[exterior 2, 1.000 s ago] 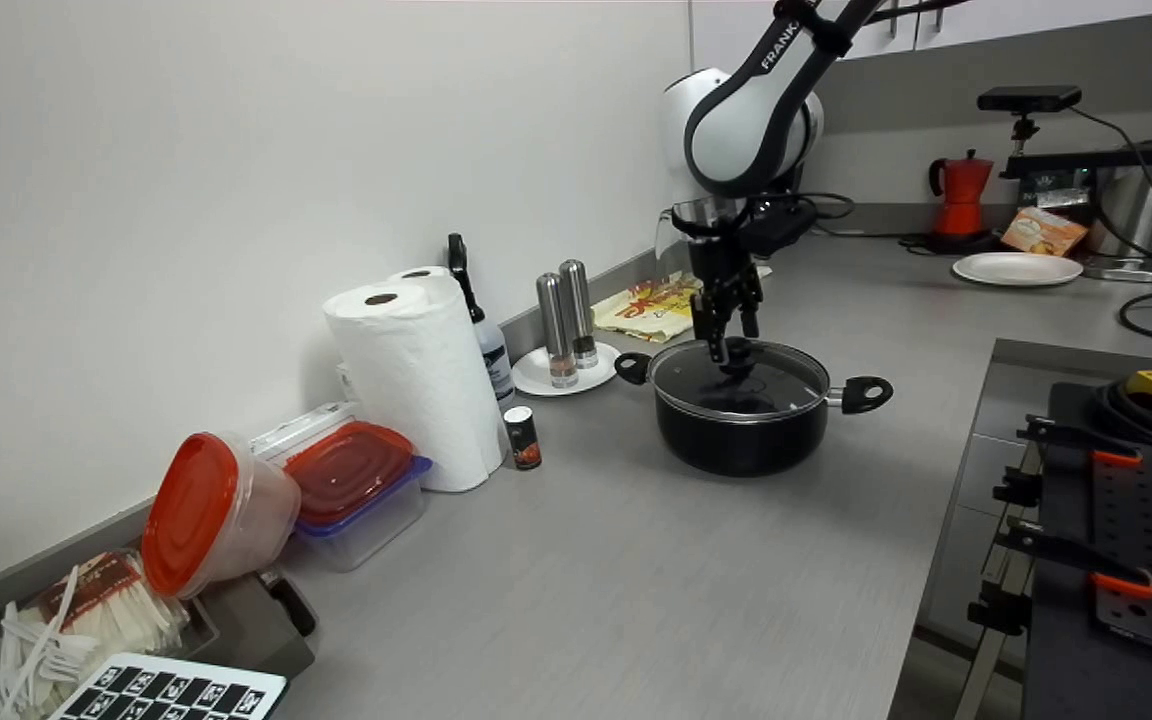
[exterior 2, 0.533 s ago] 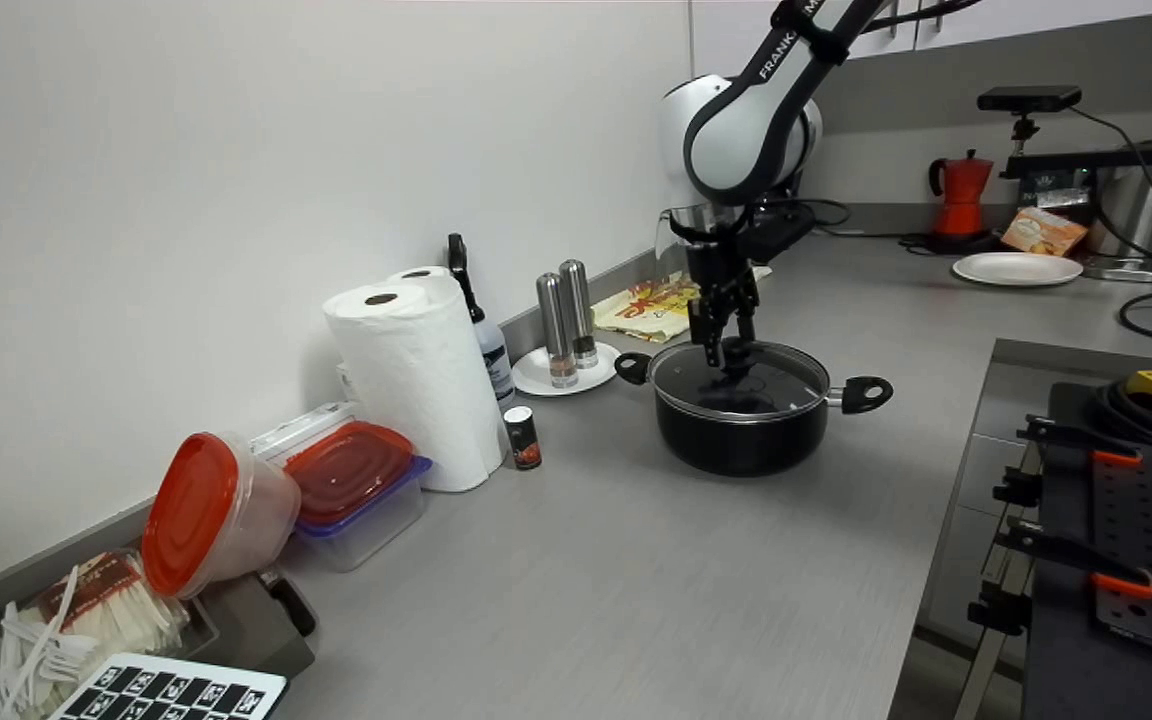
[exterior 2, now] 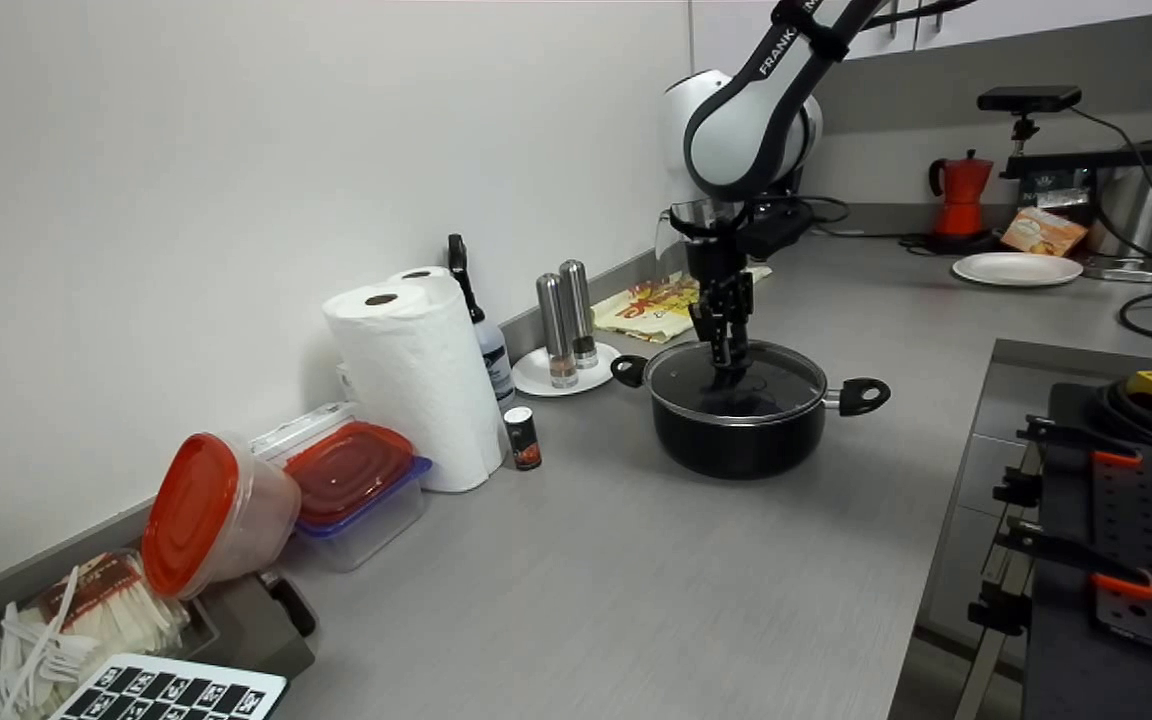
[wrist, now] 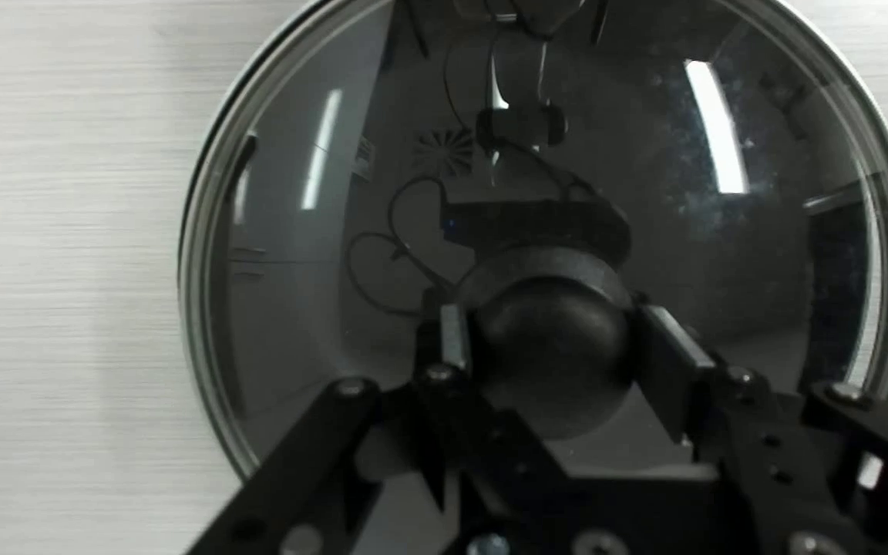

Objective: Pick up the lid from the pot and put it on the table.

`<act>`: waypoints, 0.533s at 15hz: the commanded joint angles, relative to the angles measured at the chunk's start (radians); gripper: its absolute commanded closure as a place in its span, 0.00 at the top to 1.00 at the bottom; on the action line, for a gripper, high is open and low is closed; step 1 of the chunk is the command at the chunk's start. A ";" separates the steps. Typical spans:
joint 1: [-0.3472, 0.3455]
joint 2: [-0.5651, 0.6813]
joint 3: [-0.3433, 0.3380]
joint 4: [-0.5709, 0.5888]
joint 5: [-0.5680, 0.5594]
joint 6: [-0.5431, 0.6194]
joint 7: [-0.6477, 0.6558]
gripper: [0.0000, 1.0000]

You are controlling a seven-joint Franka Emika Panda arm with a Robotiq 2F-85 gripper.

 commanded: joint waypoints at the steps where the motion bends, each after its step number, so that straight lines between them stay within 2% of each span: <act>1: 0.004 0.008 0.001 0.004 0.018 0.007 -0.018 0.28; 3: 0.002 0.003 0.003 0.000 0.022 0.005 -0.022 0.25; 8: 0.003 -0.043 0.018 -0.024 0.040 -0.007 -0.044 0.25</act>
